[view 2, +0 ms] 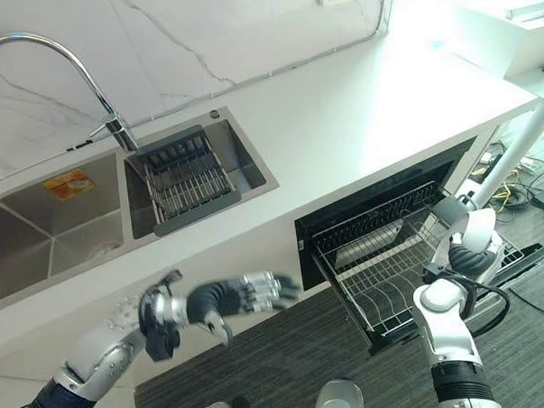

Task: Place the dishes in the dishwasher.

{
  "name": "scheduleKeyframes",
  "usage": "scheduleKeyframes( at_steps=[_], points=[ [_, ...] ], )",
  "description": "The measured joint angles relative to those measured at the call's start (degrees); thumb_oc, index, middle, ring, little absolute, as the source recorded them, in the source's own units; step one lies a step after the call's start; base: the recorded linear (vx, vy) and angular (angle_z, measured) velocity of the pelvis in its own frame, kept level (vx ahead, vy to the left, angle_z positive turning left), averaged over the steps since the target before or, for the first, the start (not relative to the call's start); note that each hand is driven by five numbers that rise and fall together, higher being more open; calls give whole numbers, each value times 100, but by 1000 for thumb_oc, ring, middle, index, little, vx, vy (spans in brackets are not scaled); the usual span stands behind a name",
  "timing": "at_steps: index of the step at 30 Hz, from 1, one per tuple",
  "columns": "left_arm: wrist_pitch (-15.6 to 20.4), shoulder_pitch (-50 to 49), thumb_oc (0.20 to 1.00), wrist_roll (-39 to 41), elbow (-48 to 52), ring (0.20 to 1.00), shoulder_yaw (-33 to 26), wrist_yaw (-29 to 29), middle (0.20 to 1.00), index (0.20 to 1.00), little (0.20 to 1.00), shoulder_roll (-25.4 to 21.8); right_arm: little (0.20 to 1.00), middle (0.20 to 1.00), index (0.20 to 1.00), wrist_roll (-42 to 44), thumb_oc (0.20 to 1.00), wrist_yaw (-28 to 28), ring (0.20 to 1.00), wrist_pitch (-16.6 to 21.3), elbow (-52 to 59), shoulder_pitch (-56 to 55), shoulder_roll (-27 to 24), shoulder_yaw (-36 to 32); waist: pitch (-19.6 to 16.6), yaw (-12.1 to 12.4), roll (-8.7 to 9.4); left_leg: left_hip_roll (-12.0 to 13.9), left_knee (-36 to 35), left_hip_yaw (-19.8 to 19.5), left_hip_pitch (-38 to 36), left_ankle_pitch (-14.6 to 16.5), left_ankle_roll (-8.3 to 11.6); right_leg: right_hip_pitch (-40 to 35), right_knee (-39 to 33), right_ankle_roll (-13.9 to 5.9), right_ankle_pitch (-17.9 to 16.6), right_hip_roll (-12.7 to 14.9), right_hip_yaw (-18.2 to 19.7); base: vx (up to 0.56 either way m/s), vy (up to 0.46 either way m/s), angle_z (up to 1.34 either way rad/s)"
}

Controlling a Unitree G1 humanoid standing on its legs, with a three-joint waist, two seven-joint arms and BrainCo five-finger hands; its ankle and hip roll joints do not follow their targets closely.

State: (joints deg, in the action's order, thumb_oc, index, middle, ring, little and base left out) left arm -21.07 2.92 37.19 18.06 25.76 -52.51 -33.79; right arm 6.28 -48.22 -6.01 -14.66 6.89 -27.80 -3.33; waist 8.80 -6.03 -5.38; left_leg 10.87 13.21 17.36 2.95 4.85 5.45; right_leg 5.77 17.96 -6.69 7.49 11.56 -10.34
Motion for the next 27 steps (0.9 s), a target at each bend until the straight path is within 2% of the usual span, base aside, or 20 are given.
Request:
scheduleKeyframes(
  at_steps=[3,5,9,11,13,15,16,17,18,19,21,24,27],
  points=[
    [-555,25,1000,-21,-155,1000,384,-246,1000,1000,1000,45,200,200,200,-455,200,243,200,-31,-269,235,-149,456,1,-12,2,-2,1,43,14,3,-8,47,14,-13,-10,1,24,-17,16,-6],
    [-790,23,1000,-263,-381,1000,312,-322,1000,1000,1000,128,200,200,200,-852,200,490,200,-81,-489,257,-226,499,1,6,2,5,-1,38,13,3,-8,45,14,-12,-10,-5,19,0,0,0],
    [-879,-110,1000,-465,-925,1000,38,-310,1000,1000,1000,147,200,200,200,-1892,200,933,200,-236,-745,277,-724,564,1,47,8,-6,1,41,3,1,-9,21,14,-19,-18,-11,10,-8,3,0],
    [-843,-637,1000,-464,-1745,1000,-295,199,1000,1000,1000,135,200,200,200,-2387,200,1497,200,-550,-980,357,-1186,979,3,63,31,3,8,31,-11,0,-10,3,10,-19,-17,-15,-5,-20,-68,3],
    [-636,-974,1000,-312,-2427,1000,-672,381,1000,1000,1000,341,200,200,200,-2716,200,1897,200,-573,-1337,365,-1217,1109,14,175,118,14,-12,-14,-6,-4,-12,-66,-14,-22,-15,-7,-78,0,-116,11],
    [-276,-1118,1000,-178,-3671,1000,-1038,494,1000,1000,1000,658,200,200,200,-2944,200,2261,200,-601,-1906,382,-1269,1336,-33,239,178,37,0,-104,-33,-9,-4,-148,-91,-14,-9,-9,-169,24,-97,17],
    [-284,-1231,1000,62,-4362,1000,-1072,615,1000,1000,1000,712,200,200,200,-3012,200,2438,200,-544,-2058,420,-1261,1462,-28,344,243,57,2,-105,-14,-9,0,-137,-87,-7,-3,-16,-187,46,-141,13],
    [-275,-1381,1000,450,-5001,1000,-1306,757,1000,1000,1000,1014,200,200,200,-3042,200,2530,200,-444,-2275,461,-1194,1557,-22,396,319,65,-6,-107,-13,-14,1,-157,-93,-7,-3,-9,-221,37,-169,13],
    [16,-1351,1000,676,-6066,1000,-1837,996,1000,1000,1000,1507,200,200,200,-3038,200,2603,200,-413,-2465,479,-1175,1677,-16,471,385,72,3,-148,-19,-18,5,-225,-113,-8,-3,-8,-279,33,-156,22],
    [282,-1239,1000,732,-6638,1000,-2221,1157,1000,1000,1000,1677,200,200,200,-3038,200,2667,200,-390,-2594,495,-1157,1769,-47,548,430,87,0,-211,-7,-40,17,-252,-120,-1,1,-26,-338,27,-121,22],
    [557,-1020,1000,642,-7240,1000,-2474,1309,1000,1000,1000,1557,200,200,200,-3052,200,2789,200,-328,-2631,696,-1155,2004,-56,592,532,127,-3,-286,0,-56,37,-252,-120,25,20,-62,-404,22,-69,13],
    [606,-1031,1000,223,-7272,1000,-2574,1448,1000,1000,1000,1406,200,200,200,-3509,200,3000,200,-218,-2597,937,-1225,2027,-71,668,551,120,-5,-280,-2,-55,36,-261,-124,25,23,-51,-407,44,-61,1],
    [533,-1006,1000,159,-7197,1000,-2573,1636,1000,1000,1000,1405,200,200,200,-3723,200,3323,200,-206,-2598,1099,-1268,2182,-70,715,532,107,2,-309,-1,-57,37,-338,-164,16,16,-42,-455,19,-52,6]
  ],
)
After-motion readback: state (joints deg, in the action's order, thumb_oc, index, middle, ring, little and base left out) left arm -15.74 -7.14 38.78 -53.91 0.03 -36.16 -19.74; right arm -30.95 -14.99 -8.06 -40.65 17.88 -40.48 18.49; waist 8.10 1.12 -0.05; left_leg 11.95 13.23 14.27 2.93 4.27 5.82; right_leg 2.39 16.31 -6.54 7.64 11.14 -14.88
